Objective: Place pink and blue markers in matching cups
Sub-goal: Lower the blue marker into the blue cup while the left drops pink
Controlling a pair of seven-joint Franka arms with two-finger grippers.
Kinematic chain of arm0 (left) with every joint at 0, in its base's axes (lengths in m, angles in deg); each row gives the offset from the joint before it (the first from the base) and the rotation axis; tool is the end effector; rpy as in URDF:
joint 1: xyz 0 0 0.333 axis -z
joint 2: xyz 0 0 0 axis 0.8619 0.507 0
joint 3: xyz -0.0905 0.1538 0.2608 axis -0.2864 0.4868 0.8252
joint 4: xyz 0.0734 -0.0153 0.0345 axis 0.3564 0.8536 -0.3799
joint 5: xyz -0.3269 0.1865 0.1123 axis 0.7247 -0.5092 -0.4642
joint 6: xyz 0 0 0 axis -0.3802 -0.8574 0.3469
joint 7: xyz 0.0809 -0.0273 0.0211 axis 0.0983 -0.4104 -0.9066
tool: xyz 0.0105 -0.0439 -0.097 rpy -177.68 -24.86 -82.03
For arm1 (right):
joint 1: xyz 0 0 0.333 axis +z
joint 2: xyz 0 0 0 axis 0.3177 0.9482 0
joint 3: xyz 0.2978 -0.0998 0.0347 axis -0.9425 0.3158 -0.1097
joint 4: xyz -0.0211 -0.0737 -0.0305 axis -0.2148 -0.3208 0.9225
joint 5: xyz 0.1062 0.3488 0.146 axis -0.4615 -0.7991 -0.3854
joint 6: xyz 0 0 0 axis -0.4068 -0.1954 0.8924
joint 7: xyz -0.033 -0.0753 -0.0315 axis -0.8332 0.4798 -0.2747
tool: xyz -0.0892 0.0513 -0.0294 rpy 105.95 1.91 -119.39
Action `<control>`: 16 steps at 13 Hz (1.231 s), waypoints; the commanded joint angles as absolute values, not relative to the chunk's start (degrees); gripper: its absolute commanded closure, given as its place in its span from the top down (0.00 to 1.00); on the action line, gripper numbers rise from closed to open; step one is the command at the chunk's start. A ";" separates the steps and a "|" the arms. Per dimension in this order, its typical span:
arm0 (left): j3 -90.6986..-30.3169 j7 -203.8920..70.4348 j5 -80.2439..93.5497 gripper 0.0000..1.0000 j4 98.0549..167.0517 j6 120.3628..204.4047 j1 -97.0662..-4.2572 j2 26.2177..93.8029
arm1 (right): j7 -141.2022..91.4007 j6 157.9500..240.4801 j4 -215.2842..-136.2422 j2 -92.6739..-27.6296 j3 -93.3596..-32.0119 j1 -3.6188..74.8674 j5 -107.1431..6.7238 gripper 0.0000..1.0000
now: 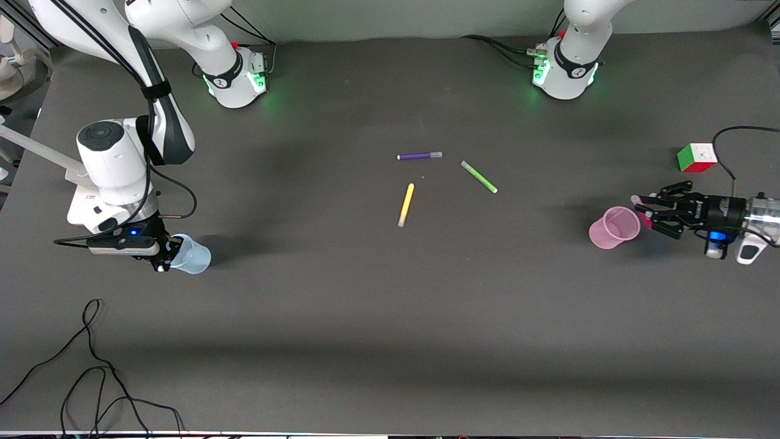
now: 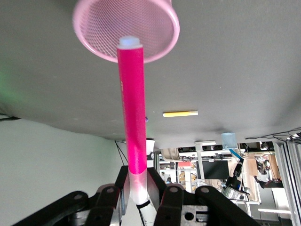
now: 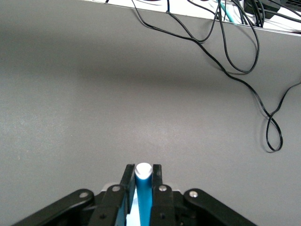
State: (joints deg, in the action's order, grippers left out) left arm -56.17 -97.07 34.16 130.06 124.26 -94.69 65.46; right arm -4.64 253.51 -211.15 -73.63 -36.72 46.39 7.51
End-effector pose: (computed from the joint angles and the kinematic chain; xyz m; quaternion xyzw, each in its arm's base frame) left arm 0.5628 0.1554 0.2882 0.7086 0.4625 -0.4341 0.3090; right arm 0.5508 -0.0079 0.3169 0.9681 0.0210 0.2319 0.0926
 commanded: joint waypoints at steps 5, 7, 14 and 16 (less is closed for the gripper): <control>-56.16 -88.76 37.74 0.00 141.82 130.83 -95.31 61.02 | -4.49 252.53 -209.29 -74.04 -36.05 46.91 8.61 1.00; -55.89 -85.87 37.74 0.00 142.61 131.44 -95.48 61.80 | -4.49 246.31 -205.78 -74.12 -36.58 46.83 8.09 1.00; -56.15 -84.71 33.89 0.99 136.48 130.12 -94.96 63.84 | -5.01 212.24 -188.04 -76.05 -49.65 40.87 -2.81 1.00; -56.60 -84.97 27.84 0.99 134.19 130.04 -92.16 60.25 | -5.10 200.55 -183.55 -79.03 -57.80 33.77 -3.86 1.00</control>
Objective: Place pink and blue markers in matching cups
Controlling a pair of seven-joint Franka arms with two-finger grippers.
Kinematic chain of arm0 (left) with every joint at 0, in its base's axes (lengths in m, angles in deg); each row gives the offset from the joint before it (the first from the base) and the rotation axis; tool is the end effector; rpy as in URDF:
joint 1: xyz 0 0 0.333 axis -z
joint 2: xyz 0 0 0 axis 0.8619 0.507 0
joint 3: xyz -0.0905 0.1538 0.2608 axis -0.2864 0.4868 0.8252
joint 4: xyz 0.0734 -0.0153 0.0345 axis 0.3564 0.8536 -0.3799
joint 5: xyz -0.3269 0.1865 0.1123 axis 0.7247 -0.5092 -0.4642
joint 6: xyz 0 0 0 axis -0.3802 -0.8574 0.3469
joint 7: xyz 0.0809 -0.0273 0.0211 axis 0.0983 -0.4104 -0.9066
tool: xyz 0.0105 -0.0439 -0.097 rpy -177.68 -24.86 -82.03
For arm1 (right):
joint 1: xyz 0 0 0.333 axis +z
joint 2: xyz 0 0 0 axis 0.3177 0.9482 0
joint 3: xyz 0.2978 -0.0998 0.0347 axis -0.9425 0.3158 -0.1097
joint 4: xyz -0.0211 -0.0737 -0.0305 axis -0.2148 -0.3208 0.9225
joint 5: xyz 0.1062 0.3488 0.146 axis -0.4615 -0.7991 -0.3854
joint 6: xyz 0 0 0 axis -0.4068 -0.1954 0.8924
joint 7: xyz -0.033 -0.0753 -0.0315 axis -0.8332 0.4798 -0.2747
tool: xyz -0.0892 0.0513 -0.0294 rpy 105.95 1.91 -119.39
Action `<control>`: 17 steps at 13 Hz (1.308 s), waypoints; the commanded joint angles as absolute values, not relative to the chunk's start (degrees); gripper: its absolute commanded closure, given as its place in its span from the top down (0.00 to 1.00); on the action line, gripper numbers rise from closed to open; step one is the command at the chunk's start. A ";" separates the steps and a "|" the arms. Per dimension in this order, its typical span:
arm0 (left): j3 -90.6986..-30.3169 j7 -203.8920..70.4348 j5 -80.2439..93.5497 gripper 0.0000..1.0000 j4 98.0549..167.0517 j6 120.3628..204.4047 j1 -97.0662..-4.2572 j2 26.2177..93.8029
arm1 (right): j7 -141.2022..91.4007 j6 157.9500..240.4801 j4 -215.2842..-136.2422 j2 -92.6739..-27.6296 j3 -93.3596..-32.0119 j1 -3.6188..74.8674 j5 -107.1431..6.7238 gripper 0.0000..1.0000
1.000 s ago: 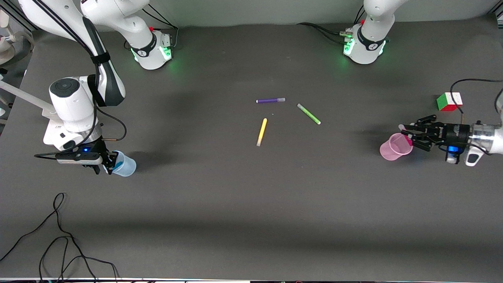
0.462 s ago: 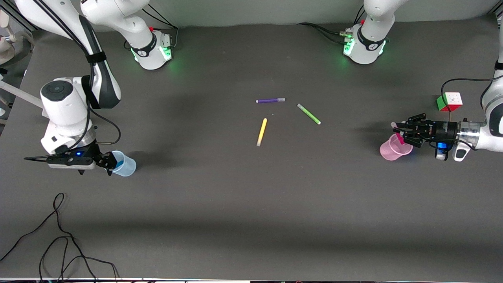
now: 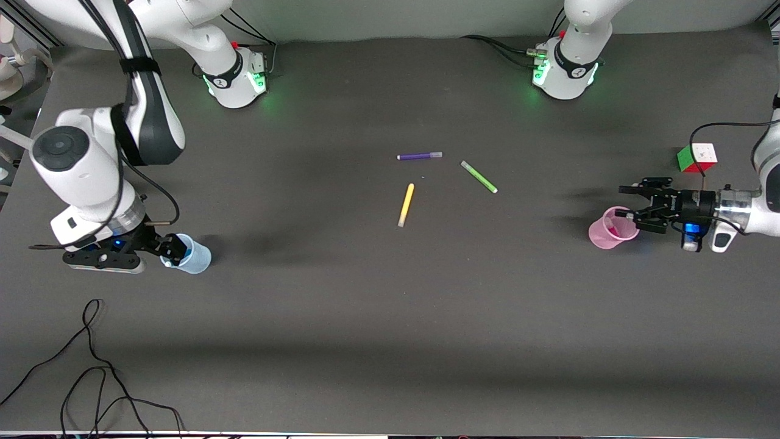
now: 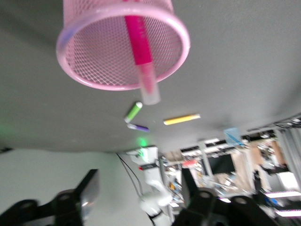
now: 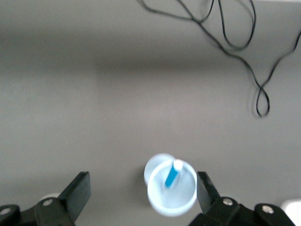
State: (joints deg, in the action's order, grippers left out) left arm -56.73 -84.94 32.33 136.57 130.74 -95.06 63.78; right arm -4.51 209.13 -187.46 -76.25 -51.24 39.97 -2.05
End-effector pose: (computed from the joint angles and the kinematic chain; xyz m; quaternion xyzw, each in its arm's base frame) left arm 0.5442 0.1489 0.2604 0.7551 0.4112 -0.3903 0.3293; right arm 0.5998 0.0459 0.4382 0.9918 -0.0402 0.0825 0.0893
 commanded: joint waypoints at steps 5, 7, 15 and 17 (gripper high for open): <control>-57.12 -79.37 -0.28 0.99 133.03 135.12 -81.08 43.56 | -10.00 183.01 -182.74 -91.86 -70.77 20.21 -10.71 1.00; -57.30 -75.34 -5.13 0.99 132.86 136.18 -80.63 39.16 | -12.66 180.37 -182.91 -94.24 -70.86 17.39 -14.23 1.00; -61.86 -71.06 -7.17 0.99 130.36 135.90 -80.10 30.38 | -12.75 180.63 -181.08 -91.45 -70.51 17.91 -14.77 1.00; -62.13 -71.97 -6.38 0.99 135.04 139.43 -79.58 26.23 | -12.75 180.19 -179.66 -91.17 -70.42 17.82 -14.77 1.00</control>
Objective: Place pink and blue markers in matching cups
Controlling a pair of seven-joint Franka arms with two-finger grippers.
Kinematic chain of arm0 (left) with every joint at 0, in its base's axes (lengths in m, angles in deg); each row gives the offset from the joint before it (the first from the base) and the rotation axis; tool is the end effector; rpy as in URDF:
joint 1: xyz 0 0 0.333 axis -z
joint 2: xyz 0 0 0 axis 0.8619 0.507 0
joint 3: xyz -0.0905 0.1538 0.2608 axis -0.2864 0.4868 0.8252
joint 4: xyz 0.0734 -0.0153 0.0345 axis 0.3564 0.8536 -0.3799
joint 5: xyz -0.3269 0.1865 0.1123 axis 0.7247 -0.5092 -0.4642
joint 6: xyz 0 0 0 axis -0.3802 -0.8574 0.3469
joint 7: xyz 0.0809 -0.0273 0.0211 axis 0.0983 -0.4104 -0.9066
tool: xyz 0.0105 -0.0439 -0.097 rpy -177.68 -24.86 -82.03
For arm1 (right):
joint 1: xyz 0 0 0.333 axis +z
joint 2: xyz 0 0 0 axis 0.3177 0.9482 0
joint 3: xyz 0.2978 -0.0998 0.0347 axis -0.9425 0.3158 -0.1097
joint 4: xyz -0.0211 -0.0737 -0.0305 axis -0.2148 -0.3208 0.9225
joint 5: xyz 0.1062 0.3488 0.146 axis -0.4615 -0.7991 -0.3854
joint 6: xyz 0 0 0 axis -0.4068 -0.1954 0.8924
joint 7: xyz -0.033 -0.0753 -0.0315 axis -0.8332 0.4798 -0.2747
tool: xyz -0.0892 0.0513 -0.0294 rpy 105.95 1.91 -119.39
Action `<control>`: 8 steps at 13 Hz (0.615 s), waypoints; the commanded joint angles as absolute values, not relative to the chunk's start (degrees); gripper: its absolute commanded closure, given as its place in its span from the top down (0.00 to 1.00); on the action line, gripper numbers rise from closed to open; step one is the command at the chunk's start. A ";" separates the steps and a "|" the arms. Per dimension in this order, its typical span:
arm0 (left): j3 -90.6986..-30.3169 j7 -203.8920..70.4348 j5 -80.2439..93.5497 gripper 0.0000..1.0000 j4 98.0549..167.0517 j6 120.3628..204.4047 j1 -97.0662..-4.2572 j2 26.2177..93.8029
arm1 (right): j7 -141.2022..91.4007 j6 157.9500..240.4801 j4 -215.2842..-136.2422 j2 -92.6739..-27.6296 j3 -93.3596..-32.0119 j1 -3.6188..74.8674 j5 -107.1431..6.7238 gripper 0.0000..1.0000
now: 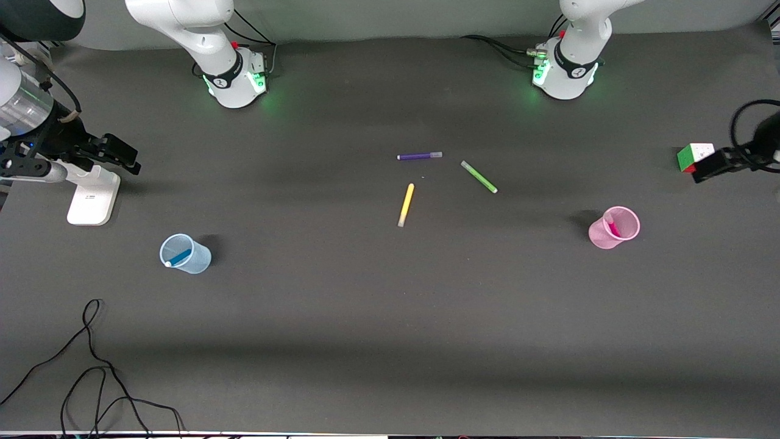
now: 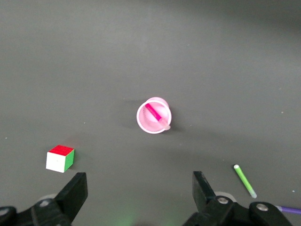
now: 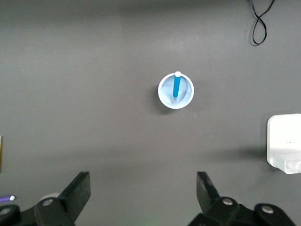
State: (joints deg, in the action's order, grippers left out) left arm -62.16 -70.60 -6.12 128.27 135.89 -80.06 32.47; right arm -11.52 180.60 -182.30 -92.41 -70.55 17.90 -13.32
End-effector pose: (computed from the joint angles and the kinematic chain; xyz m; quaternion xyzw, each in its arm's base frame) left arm 0.5429 0.0101 0.5994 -0.9944 -0.0945 0.0232 0.0408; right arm 0.5127 0.0174 0.5889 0.9983 -0.0575 0.0015 0.0028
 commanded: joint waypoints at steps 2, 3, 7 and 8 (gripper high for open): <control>-61.61 -71.01 -5.51 0.99 134.88 139.97 -80.27 26.48 | -12.84 177.92 -179.57 -91.79 -70.24 17.91 -14.86 1.00; -61.52 -70.39 -5.42 0.99 135.14 140.05 -80.28 26.22 | -13.10 176.77 -179.57 -92.31 -70.51 18.00 -14.77 1.00; -59.85 -69.25 -4.36 0.99 135.06 140.93 -80.19 26.48 | -15.21 175.88 -179.31 -92.49 -70.33 18.00 -14.86 1.00; -59.85 -69.24 -4.27 0.99 135.06 140.67 -80.19 26.48 | -15.30 175.88 -179.31 -92.23 -70.33 18.00 -14.86 1.00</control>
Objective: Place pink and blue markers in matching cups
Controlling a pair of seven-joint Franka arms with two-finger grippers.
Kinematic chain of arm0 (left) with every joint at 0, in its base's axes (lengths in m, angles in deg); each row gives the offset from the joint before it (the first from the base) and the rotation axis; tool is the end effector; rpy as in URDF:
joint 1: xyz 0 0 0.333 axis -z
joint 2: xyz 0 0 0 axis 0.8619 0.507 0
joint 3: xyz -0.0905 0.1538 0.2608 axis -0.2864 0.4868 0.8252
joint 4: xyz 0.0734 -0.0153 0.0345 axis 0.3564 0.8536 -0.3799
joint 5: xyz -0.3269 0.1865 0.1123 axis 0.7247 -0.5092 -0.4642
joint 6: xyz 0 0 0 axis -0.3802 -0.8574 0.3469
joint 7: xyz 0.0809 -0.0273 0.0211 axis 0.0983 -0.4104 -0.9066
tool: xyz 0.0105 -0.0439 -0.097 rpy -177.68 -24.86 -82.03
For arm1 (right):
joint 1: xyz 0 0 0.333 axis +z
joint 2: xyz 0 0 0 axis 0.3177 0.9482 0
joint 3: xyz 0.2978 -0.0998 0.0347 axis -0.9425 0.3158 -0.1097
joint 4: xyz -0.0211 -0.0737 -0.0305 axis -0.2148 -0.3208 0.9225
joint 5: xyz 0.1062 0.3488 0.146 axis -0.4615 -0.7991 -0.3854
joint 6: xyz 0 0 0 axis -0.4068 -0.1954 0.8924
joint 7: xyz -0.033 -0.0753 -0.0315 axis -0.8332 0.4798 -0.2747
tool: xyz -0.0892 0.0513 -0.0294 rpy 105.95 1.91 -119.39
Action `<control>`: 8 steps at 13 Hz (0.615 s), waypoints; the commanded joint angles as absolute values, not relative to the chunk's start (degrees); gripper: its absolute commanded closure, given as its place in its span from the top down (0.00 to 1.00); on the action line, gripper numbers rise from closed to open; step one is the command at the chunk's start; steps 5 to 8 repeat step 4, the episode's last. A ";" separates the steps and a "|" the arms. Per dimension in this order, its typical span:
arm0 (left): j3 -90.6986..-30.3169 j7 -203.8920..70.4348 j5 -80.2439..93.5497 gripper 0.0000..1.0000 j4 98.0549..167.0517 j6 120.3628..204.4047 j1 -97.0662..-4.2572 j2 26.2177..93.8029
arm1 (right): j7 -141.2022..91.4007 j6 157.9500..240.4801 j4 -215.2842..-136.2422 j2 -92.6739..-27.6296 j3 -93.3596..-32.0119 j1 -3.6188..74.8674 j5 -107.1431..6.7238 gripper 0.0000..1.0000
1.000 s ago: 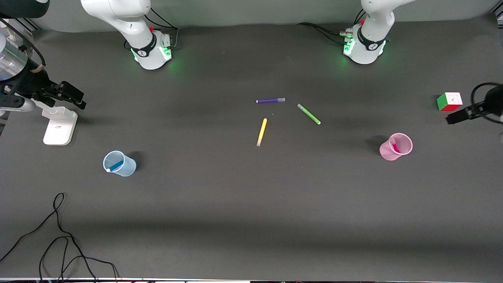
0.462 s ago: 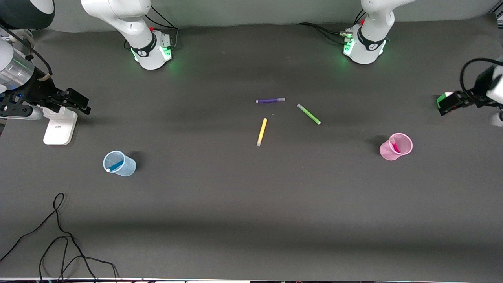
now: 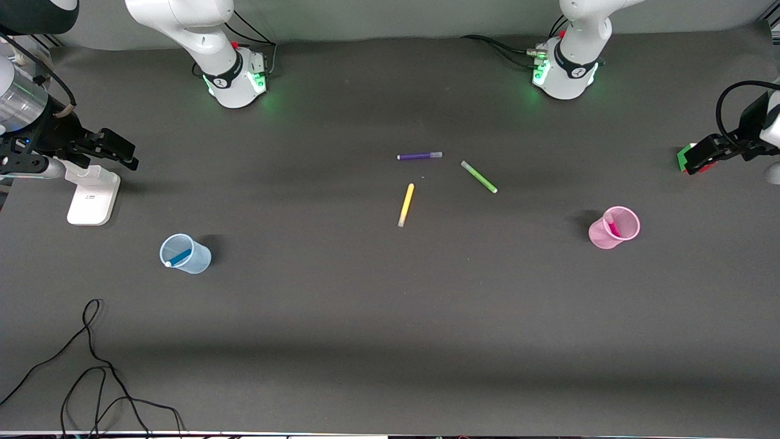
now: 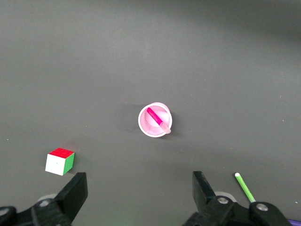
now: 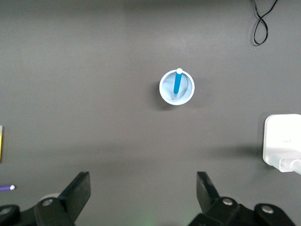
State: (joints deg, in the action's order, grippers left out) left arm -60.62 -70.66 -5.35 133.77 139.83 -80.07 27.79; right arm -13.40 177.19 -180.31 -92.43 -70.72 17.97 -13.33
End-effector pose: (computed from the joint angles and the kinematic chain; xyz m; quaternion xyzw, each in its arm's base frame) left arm 0.5243 0.0166 0.6012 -0.9931 -0.1083 -0.0018 0.0443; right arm 0.5083 0.0196 0.6005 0.9992 -0.0391 -0.0107 0.0039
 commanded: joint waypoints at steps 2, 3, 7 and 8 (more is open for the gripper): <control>-59.76 -69.24 -4.27 0.99 134.62 140.41 -80.19 26.74 | -15.30 175.88 -179.31 -91.62 -70.33 18.00 -14.86 1.00; -59.76 -69.16 -4.27 0.99 134.53 140.32 -80.28 26.83 | -15.30 175.88 -179.31 -91.61 -70.42 18.00 -14.86 1.00; -59.67 -69.15 -4.27 0.99 134.44 140.14 -80.28 26.83 | -15.30 175.88 -179.48 -91.70 -70.42 18.09 -14.86 1.00; -59.67 -69.15 -4.27 0.99 134.44 140.14 -80.28 26.83 | -15.30 175.88 -179.48 -91.70 -70.42 18.09 -14.86 1.00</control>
